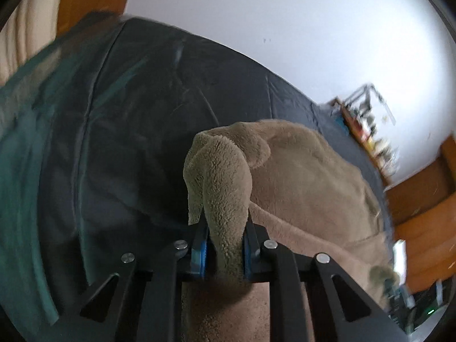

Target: Fold towel

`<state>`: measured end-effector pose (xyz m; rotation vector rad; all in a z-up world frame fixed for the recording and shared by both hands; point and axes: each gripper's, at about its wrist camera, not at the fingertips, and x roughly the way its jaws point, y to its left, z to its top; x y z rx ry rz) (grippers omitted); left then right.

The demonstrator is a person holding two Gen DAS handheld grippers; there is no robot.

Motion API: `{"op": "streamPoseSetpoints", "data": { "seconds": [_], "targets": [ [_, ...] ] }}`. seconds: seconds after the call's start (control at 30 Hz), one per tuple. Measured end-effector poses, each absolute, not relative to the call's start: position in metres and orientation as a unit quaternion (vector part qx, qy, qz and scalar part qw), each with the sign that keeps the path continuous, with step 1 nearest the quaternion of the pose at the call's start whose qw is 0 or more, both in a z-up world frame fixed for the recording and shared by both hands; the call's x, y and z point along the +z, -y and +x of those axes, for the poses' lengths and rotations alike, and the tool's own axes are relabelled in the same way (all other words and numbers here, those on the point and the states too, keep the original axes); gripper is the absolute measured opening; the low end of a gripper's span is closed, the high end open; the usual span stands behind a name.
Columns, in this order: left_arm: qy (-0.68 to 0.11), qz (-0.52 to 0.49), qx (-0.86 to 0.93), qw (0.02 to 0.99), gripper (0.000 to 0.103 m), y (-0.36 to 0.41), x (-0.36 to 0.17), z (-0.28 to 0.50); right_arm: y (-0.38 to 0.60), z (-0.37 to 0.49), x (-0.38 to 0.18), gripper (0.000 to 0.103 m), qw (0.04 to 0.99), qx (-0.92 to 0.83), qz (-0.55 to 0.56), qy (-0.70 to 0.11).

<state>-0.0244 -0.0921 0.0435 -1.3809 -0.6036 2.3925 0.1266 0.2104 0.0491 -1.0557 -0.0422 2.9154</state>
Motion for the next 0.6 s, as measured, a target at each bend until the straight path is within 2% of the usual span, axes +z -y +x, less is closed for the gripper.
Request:
{"op": "streamPoseSetpoints", "data": {
  "seconds": [0.23, 0.37, 0.53, 0.6],
  "targets": [
    [0.251, -0.418, 0.861, 0.145, 0.016, 0.113, 0.059, -0.026, -0.196, 0.110, 0.091, 0.031, 0.051, 0.960, -0.272, 0.046],
    [0.271, -0.413, 0.859, 0.131, 0.016, 0.128, 0.050, -0.032, -0.186, 0.095, 0.101, 0.031, 0.065, 0.961, -0.257, 0.071],
    [0.276, -0.416, 0.859, 0.113, 0.016, 0.138, 0.042, -0.040, -0.194, 0.059, 0.053, 0.031, 0.068, 0.929, -0.358, 0.065],
    [0.255, -0.420, 0.865, 0.104, 0.016, 0.132, 0.041, -0.043, -0.197, 0.050, 0.032, 0.032, 0.076, 0.916, -0.389, 0.067]
  ]
}}
